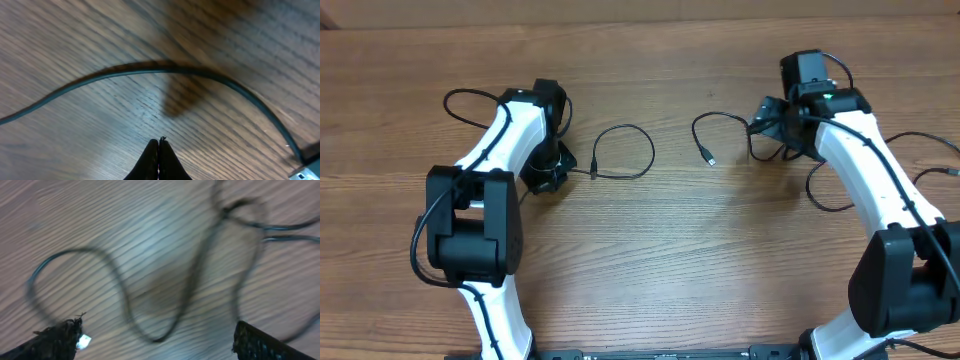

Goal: Untangle cables

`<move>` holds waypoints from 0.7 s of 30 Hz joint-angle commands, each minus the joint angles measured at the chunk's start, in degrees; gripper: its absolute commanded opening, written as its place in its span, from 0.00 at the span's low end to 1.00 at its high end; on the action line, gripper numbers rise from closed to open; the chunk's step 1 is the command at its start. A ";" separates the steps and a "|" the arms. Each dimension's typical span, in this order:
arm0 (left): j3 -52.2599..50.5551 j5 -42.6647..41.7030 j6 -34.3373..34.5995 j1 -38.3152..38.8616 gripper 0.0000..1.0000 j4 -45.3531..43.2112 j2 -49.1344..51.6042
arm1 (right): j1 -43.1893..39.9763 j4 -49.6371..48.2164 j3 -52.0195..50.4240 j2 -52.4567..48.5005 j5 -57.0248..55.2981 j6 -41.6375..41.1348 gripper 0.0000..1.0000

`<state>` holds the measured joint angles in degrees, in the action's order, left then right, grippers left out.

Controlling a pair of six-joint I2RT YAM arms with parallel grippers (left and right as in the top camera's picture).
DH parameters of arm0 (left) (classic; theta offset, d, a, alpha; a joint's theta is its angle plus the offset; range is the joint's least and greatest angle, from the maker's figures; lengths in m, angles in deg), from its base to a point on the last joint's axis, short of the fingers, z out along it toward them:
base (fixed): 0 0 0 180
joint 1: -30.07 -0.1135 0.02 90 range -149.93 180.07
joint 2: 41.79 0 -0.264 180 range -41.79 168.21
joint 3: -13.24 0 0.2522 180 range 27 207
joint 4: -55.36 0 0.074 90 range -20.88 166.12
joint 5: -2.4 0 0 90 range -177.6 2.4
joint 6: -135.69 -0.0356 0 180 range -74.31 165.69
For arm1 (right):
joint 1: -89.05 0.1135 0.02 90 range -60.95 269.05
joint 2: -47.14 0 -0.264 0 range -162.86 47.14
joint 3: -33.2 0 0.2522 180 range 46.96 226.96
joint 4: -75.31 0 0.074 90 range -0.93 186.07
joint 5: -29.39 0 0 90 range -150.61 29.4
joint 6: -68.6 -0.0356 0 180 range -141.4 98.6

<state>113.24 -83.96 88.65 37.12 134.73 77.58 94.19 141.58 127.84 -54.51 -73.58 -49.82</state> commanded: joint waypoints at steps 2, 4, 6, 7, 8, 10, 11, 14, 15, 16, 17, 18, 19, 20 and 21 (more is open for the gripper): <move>0.17 -0.72 -2.32 0.17 0.04 -0.02 0.59 | -6.75 -0.15 0.17 -0.83 -4.22 -0.74 0.89; 0.17 -0.74 -2.29 0.17 0.04 -0.55 0.59 | -9.68 -0.39 0.15 -1.38 -2.58 -0.72 0.88; 0.17 -0.76 -2.27 0.17 0.04 -1.57 0.59 | -13.38 -0.66 0.15 -2.62 -1.86 -0.70 0.88; 0.17 -0.76 -2.29 0.17 0.04 -1.75 0.59 | -14.80 -0.74 0.15 -3.04 -2.05 -0.66 0.89; 0.17 -0.76 -2.27 0.17 0.04 -1.77 0.59 | -16.06 -0.79 0.15 -3.52 -2.03 -0.68 0.89; 0.17 -0.74 -2.29 0.17 0.04 -1.77 0.59 | -18.93 -0.79 0.15 -4.31 -2.95 -0.63 0.89; 0.17 -0.76 -2.29 0.17 0.04 -1.77 0.59 | -20.70 -0.70 0.15 -4.70 -4.94 -0.68 0.92; 0.17 -0.74 -2.32 0.17 0.04 -1.68 0.59 | -26.25 -0.57 0.15 -5.01 -4.35 -0.68 0.96; 0.17 -0.74 -2.32 0.17 0.04 -1.60 0.59 | -27.87 -0.57 0.17 -5.01 -1.25 -0.68 0.98; 0.17 -0.72 -2.32 0.17 0.04 -1.60 0.59 | -29.55 -0.59 0.17 -5.01 4.11 -0.68 0.98; 0.17 -0.72 -2.32 0.17 0.04 -1.64 0.59 | -30.84 -0.59 0.17 -5.01 9.81 -0.66 0.98; 0.17 -0.74 -2.29 0.17 0.04 -1.81 0.59 | -32.17 -0.81 0.17 -5.01 17.66 -0.09 0.98; 0.17 -0.76 -2.27 0.17 0.04 -2.01 0.59 | -33.05 -1.33 0.17 -5.01 25.09 2.03 0.98; 0.17 -0.83 -2.27 0.17 0.04 -2.38 0.59 | -33.66 -2.03 0.17 -5.01 33.22 5.09 0.96; 0.17 -1.18 -2.27 0.17 0.04 -2.78 0.59 | -33.83 -2.56 0.17 -5.01 39.52 7.02 0.95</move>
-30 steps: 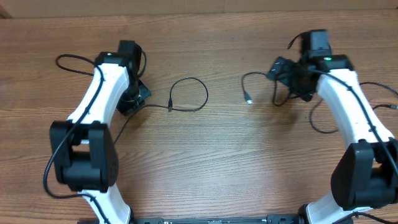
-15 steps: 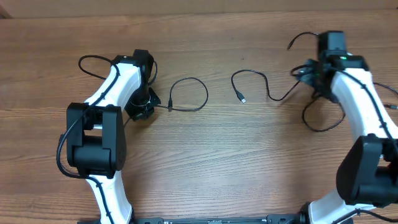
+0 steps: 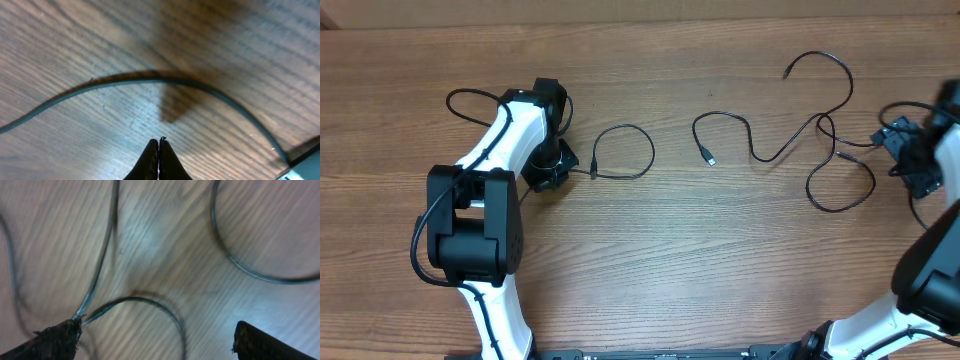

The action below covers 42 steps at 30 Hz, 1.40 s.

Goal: Untangle cables

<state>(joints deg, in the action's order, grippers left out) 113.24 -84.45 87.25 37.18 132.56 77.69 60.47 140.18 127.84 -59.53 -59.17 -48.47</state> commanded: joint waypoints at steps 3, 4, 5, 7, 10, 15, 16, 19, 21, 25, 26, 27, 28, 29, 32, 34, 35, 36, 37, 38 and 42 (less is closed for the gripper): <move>0.17 -3.32 -0.87 0.13 0.05 -1.70 0.48 | 1.01 -0.42 0.17 0.02 35.21 7.89 0.95; 0.17 -4.33 -0.87 0.20 0.05 -1.95 0.48 | 2.01 0.37 0.17 0.02 36.04 8.46 0.96; 0.17 -4.76 -0.87 0.28 0.05 -2.08 0.48 | 3.21 1.27 0.17 0.02 35.95 9.09 0.97; 0.17 -4.83 -0.85 0.52 0.05 -2.29 0.48 | 6.40 3.04 0.09 0.02 34.69 9.84 0.98; 0.17 -4.68 -0.87 1.01 0.06 -2.51 0.48 | 11.26 3.65 0.04 0.02 32.54 9.53 1.00; 0.17 -4.70 -0.87 1.51 0.09 -2.64 0.48 | 18.16 -0.11 0.04 -0.09 25.57 2.03 1.00; 0.17 -4.70 -0.87 1.55 0.10 -2.64 0.48 | 19.41 -1.25 0.04 -0.09 24.44 1.29 1.00; 0.17 -4.72 -0.87 1.60 0.16 -2.56 0.48 | 22.05 -3.82 0.04 -0.11 20.39 -1.95 1.00; 0.17 -4.72 -0.87 1.62 0.18 -2.27 0.48 | 23.02 -4.85 0.04 -0.11 15.82 -4.96 1.00; 0.17 -4.70 -0.92 1.62 0.22 -1.70 0.48 | 23.17 -6.10 0.04 -0.11 10.49 -7.45 0.96; 0.17 -4.70 -0.92 1.62 0.22 -1.70 0.48 | 23.15 -6.27 0.04 -0.09 9.77 -7.45 0.92; 0.17 -4.70 -0.92 1.62 0.22 -1.70 0.48 | 23.02 -6.34 0.04 -0.11 8.83 -7.45 0.87; 0.17 -4.70 -0.92 1.62 0.22 -1.73 0.48 | 22.88 -6.49 0.04 -0.11 7.82 -7.45 0.82; 0.17 -4.70 -0.92 1.62 0.22 -1.73 0.48 | 22.75 -6.78 0.04 -0.11 6.91 -7.43 0.74; 0.17 -4.70 -0.90 1.62 0.22 -1.75 0.48 | 22.03 -7.30 0.04 -0.11 5.68 -7.41 0.40; 0.17 -4.72 -0.90 1.62 0.22 -1.77 0.48 | 21.35 -7.37 0.07 -0.11 5.64 -7.41 0.08; 0.17 -4.70 -0.90 1.62 0.22 -1.77 0.48 | 20.79 -7.37 0.07 -0.11 5.68 -7.43 0.04; 0.17 -4.72 -0.90 1.62 0.22 -1.75 0.48 | 20.11 -7.37 0.13 -0.07 5.70 -7.43 0.04; 0.17 -4.70 -0.92 1.62 0.21 -1.70 0.48 | 19.26 -7.32 0.37 0.04 5.84 -7.43 0.04; 0.17 -4.72 -0.92 1.62 0.22 -1.51 0.48 | 18.23 -7.21 0.70 0.35 6.62 -7.43 0.04; 0.17 -4.68 -1.27 1.60 0.22 -0.20 0.48 | 11.63 -7.67 2.80 4.22 14.73 -7.41 0.04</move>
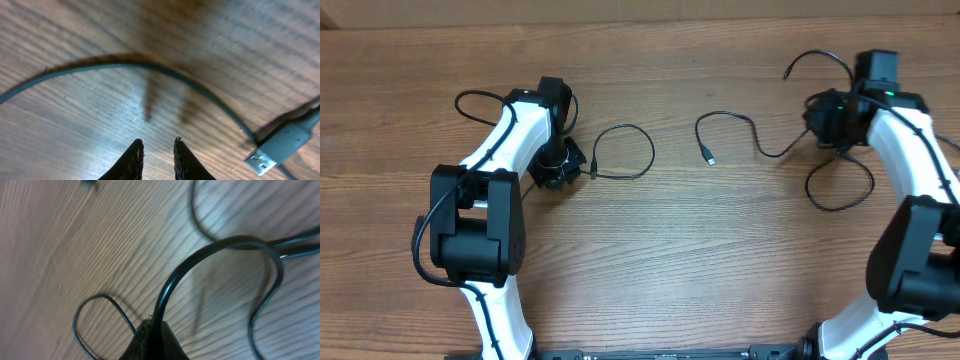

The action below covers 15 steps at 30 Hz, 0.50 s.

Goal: Untangle cables

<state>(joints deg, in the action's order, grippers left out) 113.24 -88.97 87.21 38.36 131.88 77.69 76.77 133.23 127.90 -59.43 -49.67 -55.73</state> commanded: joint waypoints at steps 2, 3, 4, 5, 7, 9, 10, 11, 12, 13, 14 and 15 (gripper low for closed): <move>0.17 -0.15 -1.73 0.44 0.22 0.39 0.48 | -8.55 -2.14 3.08 6.60 10.91 -0.22 0.04; 0.17 -0.15 -1.70 0.44 0.22 0.15 0.48 | -11.93 -2.97 3.08 8.72 14.80 -0.72 0.04; 0.17 -0.17 -1.70 0.44 0.22 -0.09 0.48 | -14.23 -2.71 3.08 9.99 15.67 -2.08 0.04; 0.17 -0.17 -1.68 0.44 0.22 -0.28 0.48 | -16.15 -2.14 3.08 10.82 15.74 -2.95 0.04; 0.17 -0.20 -1.68 0.44 0.22 -0.87 0.48 | -20.11 -0.37 3.08 12.09 15.72 -3.37 0.04; 0.17 -0.22 -1.68 0.48 0.21 -1.55 0.48 | -24.94 2.51 3.06 12.37 15.65 -3.15 0.04; 0.17 -0.22 -1.68 0.48 0.21 -1.73 0.48 | -26.64 3.85 2.93 12.31 15.28 -3.08 0.04; 0.17 -0.22 -1.68 0.48 0.21 -2.01 0.48 | -29.18 5.97 2.49 12.26 14.43 -2.34 0.04; 0.17 -0.22 -1.68 0.48 0.22 -2.14 0.48 | -30.01 6.56 2.16 12.26 14.47 -1.44 0.04; 0.17 -0.22 -1.66 0.48 0.21 -2.23 0.48 | -30.71 7.17 1.77 12.26 14.40 -0.96 0.04; 0.17 -0.22 -1.68 0.48 0.21 -2.38 0.48 | -31.12 7.52 1.42 12.26 14.43 -0.61 0.04; 0.17 -0.22 -1.68 0.48 0.21 -2.56 0.48 | -31.28 7.61 1.01 12.26 14.43 -0.52 0.14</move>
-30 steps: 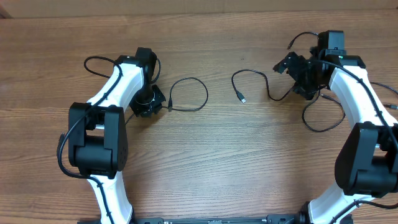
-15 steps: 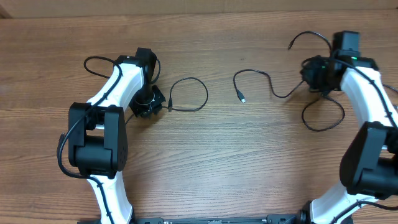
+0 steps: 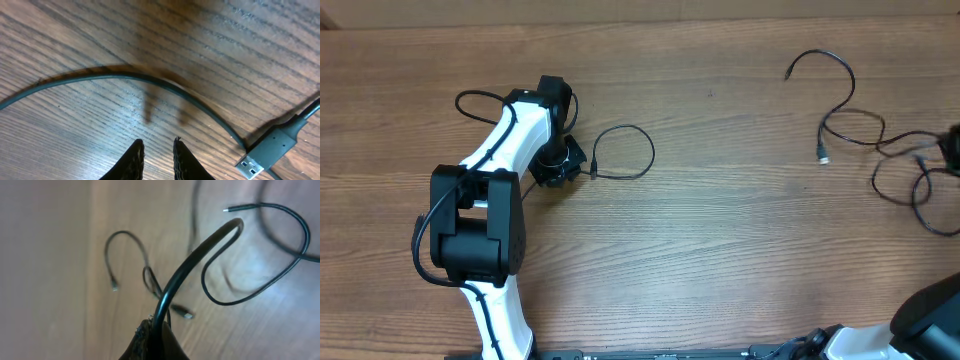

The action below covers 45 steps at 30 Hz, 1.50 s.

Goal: Untangle cables

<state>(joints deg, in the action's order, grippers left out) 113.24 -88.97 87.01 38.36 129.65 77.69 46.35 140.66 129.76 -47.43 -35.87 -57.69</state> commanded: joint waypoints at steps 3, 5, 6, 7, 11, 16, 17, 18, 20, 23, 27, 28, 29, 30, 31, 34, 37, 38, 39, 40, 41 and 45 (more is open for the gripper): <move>0.17 -0.22 -1.49 0.50 0.21 -0.63 0.48 | -0.87 -0.07 -1.49 0.22 0.31 2.25 0.91; 0.17 -0.22 -1.49 0.59 0.21 -0.57 0.48 | -0.35 -0.02 -1.49 0.22 -1.49 2.25 1.00; 0.17 -0.22 -1.49 0.70 0.21 -0.57 0.48 | -0.11 0.00 -1.49 0.22 -2.23 2.25 1.00; 0.17 -0.20 -1.51 0.74 0.22 -0.57 0.48 | 0.11 0.13 -1.49 0.22 -3.02 2.25 1.00; 0.17 -0.20 -1.49 0.79 0.22 -0.55 0.48 | 0.48 -1.20 -1.49 0.22 -4.13 2.29 1.00; 0.17 -0.20 -1.49 0.85 0.23 -0.85 0.52 | 2.47 -9.05 -1.49 0.22 11.32 16.48 0.76; 0.17 -0.20 -1.46 0.90 0.23 -0.98 0.52 | 3.15 -10.64 -1.49 0.22 14.71 18.71 0.73; 0.17 -0.22 -1.46 0.90 0.23 -1.11 0.52 | 3.85 -12.07 -1.49 0.22 16.90 19.50 0.64; 0.17 -0.22 -1.46 0.92 0.23 -1.25 0.52 | 5.81 -13.81 -1.49 0.15 16.87 19.37 0.28; 0.17 -0.20 -1.49 1.09 0.24 -1.09 0.52 | 8.96 -13.73 -1.49 -0.15 12.39 18.38 0.08; 0.17 -0.55 -4.13 1.25 0.05 -0.72 0.52 | 15.26 -11.85 -1.49 -1.29 10.99 18.80 0.09; 0.17 -2.58 -8.28 1.25 0.04 -0.83 0.52 | 16.85 -11.78 -1.49 -1.53 11.17 18.80 0.09; 0.17 -4.83 -11.72 1.20 0.04 -1.16 0.52 | 18.82 -11.85 -1.49 -1.81 11.37 18.80 0.11; 0.17 -7.98 -15.52 1.14 0.04 -1.73 0.52 | 20.59 -11.87 -1.49 -2.16 11.34 18.78 0.17; 0.17 -10.93 -18.23 1.11 0.04 -2.14 0.52 | 22.71 -11.89 -1.49 -2.58 11.34 18.78 0.23; 0.17 -13.40 -18.16 1.20 0.04 -2.29 0.52 | 28.37 -11.74 -1.49 -3.96 11.30 18.80 0.29; 0.17 -13.62 -15.13 1.99 0.04 -2.36 0.52 | 33.90 -11.67 -1.49 -5.57 11.28 18.75 0.30; 0.17 -13.31 -14.19 2.27 0.04 -2.64 0.52 | 35.91 -11.65 -1.49 -6.34 11.26 18.78 0.30; 0.17 -13.03 -12.94 2.47 0.04 -3.23 0.52 | 37.83 -11.65 -1.49 -7.13 11.10 18.58 0.30; 0.17 -12.90 -12.11 2.62 0.04 -4.02 0.55 | 39.52 -11.67 -1.49 -7.89 10.82 18.18 0.30; 0.17 -12.74 -11.06 2.73 0.04 -5.07 0.55 | 41.40 -11.80 -1.49 -8.87 10.71 17.79 0.30; 0.17 -11.52 -7.69 2.93 0.05 -8.48 1.14 | 48.39 -13.73 -1.49 -12.81 10.05 14.14 0.29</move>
<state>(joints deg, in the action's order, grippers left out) 113.24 -100.69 75.65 40.99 122.42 77.69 90.63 128.18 128.32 -57.44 -24.95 -40.56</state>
